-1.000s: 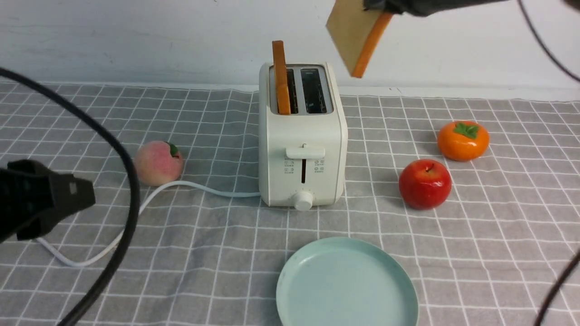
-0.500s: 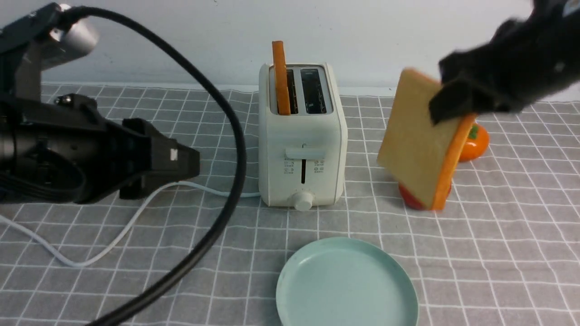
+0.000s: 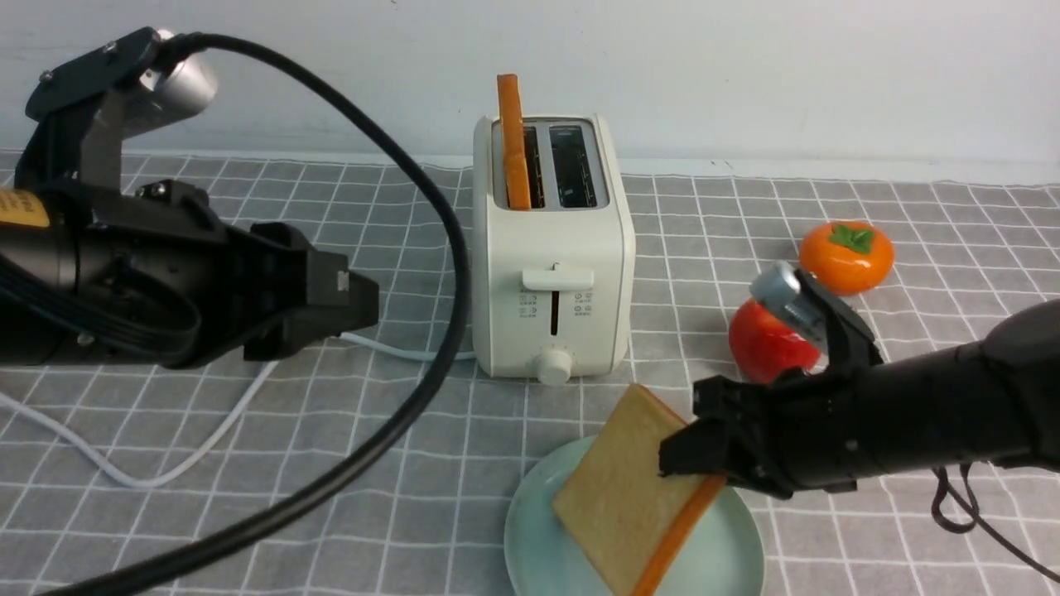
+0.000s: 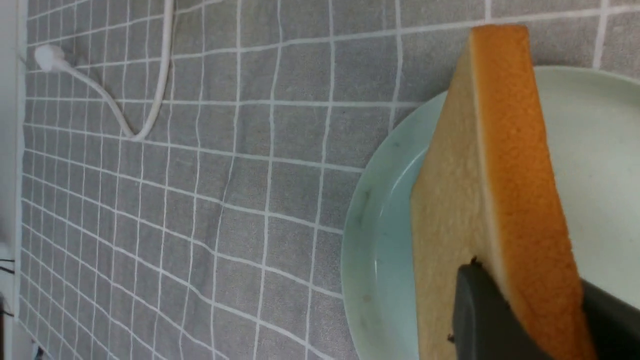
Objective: Take toasted bread from bread machine on grey coffee table place on plate.
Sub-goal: 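Place the held slice of bread on top of the slice on the plate with the right gripper, then reach for a toast slice standing in the toaster with the left gripper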
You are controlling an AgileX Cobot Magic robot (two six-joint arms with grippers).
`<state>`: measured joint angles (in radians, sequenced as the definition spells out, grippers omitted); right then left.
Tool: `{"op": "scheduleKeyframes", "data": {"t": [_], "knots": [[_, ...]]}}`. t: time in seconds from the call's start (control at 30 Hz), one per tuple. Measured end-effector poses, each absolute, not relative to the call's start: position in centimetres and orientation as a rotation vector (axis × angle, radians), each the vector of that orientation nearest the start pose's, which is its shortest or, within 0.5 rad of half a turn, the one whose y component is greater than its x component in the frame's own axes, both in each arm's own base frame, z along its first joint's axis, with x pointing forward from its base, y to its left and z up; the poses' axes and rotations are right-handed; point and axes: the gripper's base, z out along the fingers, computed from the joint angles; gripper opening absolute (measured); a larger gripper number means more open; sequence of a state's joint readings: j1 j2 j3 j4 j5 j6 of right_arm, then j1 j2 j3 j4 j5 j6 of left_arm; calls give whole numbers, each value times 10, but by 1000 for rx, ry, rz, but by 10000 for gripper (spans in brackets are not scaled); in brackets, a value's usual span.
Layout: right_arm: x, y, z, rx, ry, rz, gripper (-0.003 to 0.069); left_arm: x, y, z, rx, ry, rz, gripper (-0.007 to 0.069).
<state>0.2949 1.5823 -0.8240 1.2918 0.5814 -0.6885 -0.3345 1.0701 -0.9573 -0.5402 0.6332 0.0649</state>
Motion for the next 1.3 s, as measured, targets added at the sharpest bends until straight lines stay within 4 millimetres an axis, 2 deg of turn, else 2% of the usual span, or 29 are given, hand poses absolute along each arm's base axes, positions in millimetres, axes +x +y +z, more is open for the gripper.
{"op": "scheduleKeyframes", "data": {"t": [0.07,0.1,0.27,0.37,0.47,0.5,0.53,0.57,0.63,0.67,0.7,0.8,0.83,0.87,0.93,0.97,1.0,1.07,1.1,1.2,1.3], "knots": [[276,137,205,37,2531,1078,203,201,-99,357,127,2215,-740,238],[275,137,205,36,2532,1082,210,201,-99,357,127,2215,-740,238],[268,140,211,-55,2536,1161,415,202,-99,359,114,2193,-741,238],[266,131,225,-137,2494,1134,507,203,-99,359,128,2177,-731,238],[270,106,253,-220,2424,1015,579,206,-99,360,182,2145,-689,238],[272,97,264,-227,2404,970,590,209,-99,360,208,2129,-668,238],[273,95,266,-218,2395,967,590,209,-99,361,214,2126,-665,239],[275,81,284,-218,2367,907,598,213,-100,363,248,2115,-646,241],[271,67,317,-236,2315,822,595,224,-104,374,273,2100,-626,258],[271,67,319,-239,2314,818,594,226,-104,372,272,2106,-626,258],[263,66,348,-281,2245,786,587,237,-108,381,264,2116,-632,279],[240,78,389,-405,2128,773,578,263,-117,393,227,2162,-641,330],[232,84,399,-450,2094,777,577,273,-121,394,228,2196,-631,347],[229,85,404,-462,2078,775,577,275,-122,394,233,2211,-629,362],[206,98,424,-576,2003,776,577,300,-136,393,282,2286,-564,417],[196,103,429,-628,1982,771,577,310,-145,392,291,2325,-525,447],[195,103,430,-637,1982,766,576,315,-148,389,293,2333,-517,452],[181,109,433,-702,1975,736,576,334,-171,393,302,2337,-421,510],[180,110,433,-709,1975,729,576,336,-172,393,286,2340,-419,517],[177,106,429,-689,2051,620,576,363,-196,391,179,2318,-368,545],[179,99,425,-626,2113,514,576,383,-207,379,93,2333,-373,548]]}}
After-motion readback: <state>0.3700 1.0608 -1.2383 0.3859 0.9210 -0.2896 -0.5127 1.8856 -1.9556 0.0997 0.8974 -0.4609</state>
